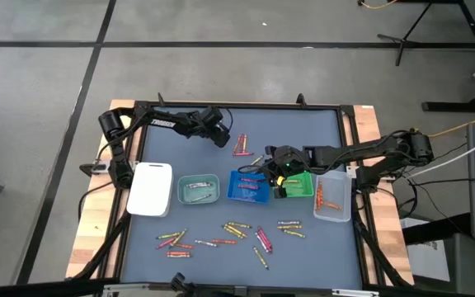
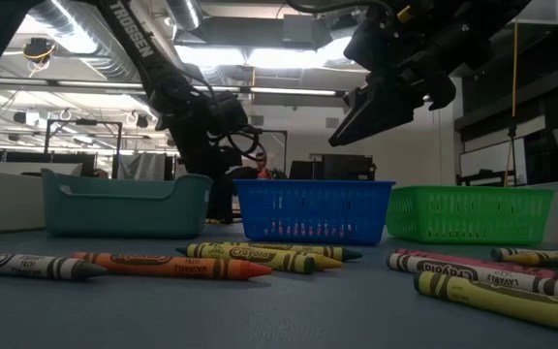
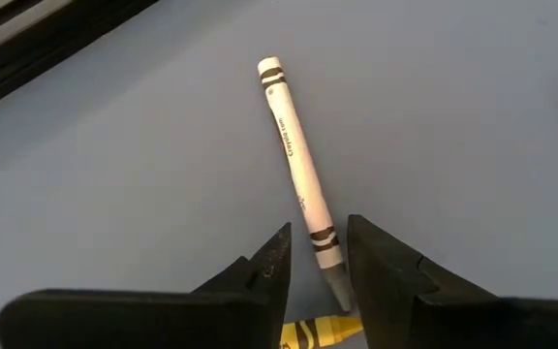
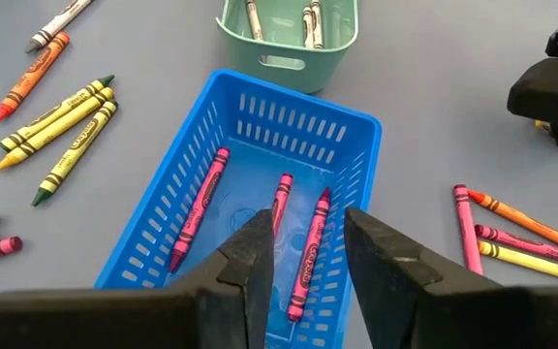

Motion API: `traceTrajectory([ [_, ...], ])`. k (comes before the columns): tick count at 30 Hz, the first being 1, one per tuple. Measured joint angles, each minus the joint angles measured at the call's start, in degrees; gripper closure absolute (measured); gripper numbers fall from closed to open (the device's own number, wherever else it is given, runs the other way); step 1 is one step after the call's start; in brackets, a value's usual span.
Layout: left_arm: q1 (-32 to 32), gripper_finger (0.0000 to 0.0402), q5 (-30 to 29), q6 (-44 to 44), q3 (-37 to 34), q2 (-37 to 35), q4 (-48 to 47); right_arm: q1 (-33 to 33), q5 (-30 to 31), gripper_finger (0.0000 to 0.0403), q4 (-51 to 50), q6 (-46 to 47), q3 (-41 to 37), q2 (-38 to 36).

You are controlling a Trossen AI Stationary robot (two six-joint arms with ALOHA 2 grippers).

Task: Sort crayons
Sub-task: Put the gray crayon into the light green bin

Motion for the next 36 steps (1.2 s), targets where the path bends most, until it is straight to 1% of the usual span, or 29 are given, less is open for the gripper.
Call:
traceTrajectory([
  [2,-0.02,0.0333,0.0,0.0,0.0,0.0,-0.16,0.0,0.0,0.0276,-0.16,0.06,0.0,0.0],
  [8,-0.02,0.0385,-0.02,0.05,0.02,0.0,-0.42,0.04,-0.06,0.0276,-0.73,4.05,0.0,-0.63],
  [10,0.03,0.0395,0.09,0.35,0.04,0.0,-0.47,0.04,-0.25,0.0276,-1.65,4.22,0.0,-1.52],
  [18,0.05,0.0398,0.36,0.49,0.04,0.0,0.02,0.07,-2.16,0.0276,-10.09,4.36,0.02,-8.24],
  [23,0.07,0.0399,0.62,0.63,-0.02,-0.02,3.04,0.07,-3.28,0.0276,-16.77,8.82,0.02,-13.42],
  [26,0.32,0.0399,1.85,1.62,0.7,-0.02,3.92,0.07,-5.14,0.0276,-20.85,11.35,0.04,-15.83],
  [29,0.33,0.04,4.39,3.31,2.72,-0.05,4.01,0.07,-6.58,0.0276,-24.22,13.29,0.04,-17.38],
  [34,-0.02,0.0399,11.3,3.71,6.5,-2.54,4.07,0.15,-8.55,0.0276,-28.65,17.03,0.04,-17.77],
  [36,-0.47,0.0399,14.39,4.75,7.87,-4.49,2.5,1.12,-8.97,0.0276,-29.97,17.98,0.04,-17.77],
])
